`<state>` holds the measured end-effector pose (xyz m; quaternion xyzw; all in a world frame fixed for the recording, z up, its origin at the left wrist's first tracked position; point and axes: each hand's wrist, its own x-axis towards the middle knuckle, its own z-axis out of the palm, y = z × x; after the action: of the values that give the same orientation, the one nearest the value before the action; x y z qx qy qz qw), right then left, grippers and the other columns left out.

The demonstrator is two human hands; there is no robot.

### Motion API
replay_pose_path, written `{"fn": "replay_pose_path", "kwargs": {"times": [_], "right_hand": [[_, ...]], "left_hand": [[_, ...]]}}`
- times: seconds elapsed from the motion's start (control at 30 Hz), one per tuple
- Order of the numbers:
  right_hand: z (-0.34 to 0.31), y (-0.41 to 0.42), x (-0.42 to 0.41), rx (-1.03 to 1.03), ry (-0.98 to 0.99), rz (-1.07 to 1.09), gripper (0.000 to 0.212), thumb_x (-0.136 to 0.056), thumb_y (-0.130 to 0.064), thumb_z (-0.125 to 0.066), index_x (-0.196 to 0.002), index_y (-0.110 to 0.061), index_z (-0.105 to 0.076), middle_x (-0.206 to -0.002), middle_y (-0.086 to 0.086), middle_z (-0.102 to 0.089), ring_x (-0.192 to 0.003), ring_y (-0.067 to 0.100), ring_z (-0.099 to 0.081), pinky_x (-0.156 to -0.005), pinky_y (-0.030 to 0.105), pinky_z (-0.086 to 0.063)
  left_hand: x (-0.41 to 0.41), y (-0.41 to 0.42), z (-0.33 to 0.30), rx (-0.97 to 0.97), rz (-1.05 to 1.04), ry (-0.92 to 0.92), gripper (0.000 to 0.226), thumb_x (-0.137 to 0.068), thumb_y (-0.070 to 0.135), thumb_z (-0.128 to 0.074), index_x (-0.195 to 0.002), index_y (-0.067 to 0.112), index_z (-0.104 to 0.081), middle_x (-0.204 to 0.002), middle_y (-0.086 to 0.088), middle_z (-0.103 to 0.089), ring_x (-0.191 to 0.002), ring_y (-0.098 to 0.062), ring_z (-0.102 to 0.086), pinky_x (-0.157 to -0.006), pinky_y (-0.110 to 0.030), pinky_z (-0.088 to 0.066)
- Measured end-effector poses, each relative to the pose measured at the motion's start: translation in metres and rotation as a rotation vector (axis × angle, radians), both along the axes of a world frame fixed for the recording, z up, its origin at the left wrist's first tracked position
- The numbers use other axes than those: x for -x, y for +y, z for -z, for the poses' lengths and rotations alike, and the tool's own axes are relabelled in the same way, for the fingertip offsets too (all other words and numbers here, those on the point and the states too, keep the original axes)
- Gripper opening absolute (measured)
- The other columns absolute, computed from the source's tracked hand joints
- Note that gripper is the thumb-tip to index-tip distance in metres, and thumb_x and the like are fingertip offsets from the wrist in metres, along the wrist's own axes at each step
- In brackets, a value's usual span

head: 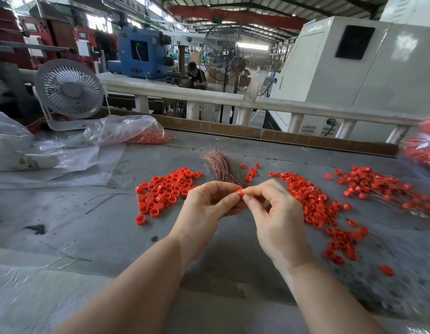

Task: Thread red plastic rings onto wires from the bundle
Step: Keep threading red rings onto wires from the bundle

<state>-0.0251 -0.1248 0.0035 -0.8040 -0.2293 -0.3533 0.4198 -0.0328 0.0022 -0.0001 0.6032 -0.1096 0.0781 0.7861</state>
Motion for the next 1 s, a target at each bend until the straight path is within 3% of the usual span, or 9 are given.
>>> {"fn": "replay_pose_path", "kwargs": {"times": [0.47,1.0], "right_hand": [[-0.0046,0.0007,0.0018,0.061,-0.069,-0.023,0.009,-0.079,-0.005,-0.06,-0.076,-0.004,-0.068,-0.075,0.003,-0.06,-0.072,0.021,-0.057,-0.065,0.035,-0.048],[-0.0023,-0.0004,-0.0001,0.017,-0.007,-0.053,0.007,-0.08,-0.006,-0.059,-0.079,-0.007,-0.067,-0.082,-0.002,-0.063,-0.081,0.015,-0.059,-0.075,0.03,-0.048]], "left_hand": [[0.0011,-0.0011,-0.0022,-0.052,-0.058,-0.07,0.013,-0.083,-0.007,-0.058,-0.087,0.004,-0.065,-0.07,0.001,-0.071,-0.068,-0.007,-0.068,-0.067,-0.016,-0.053],[-0.0007,-0.0006,0.0005,0.07,0.008,0.041,0.013,-0.084,-0.003,-0.057,-0.089,0.004,-0.066,-0.074,-0.004,-0.071,-0.07,-0.011,-0.067,-0.068,-0.02,-0.055]]}}
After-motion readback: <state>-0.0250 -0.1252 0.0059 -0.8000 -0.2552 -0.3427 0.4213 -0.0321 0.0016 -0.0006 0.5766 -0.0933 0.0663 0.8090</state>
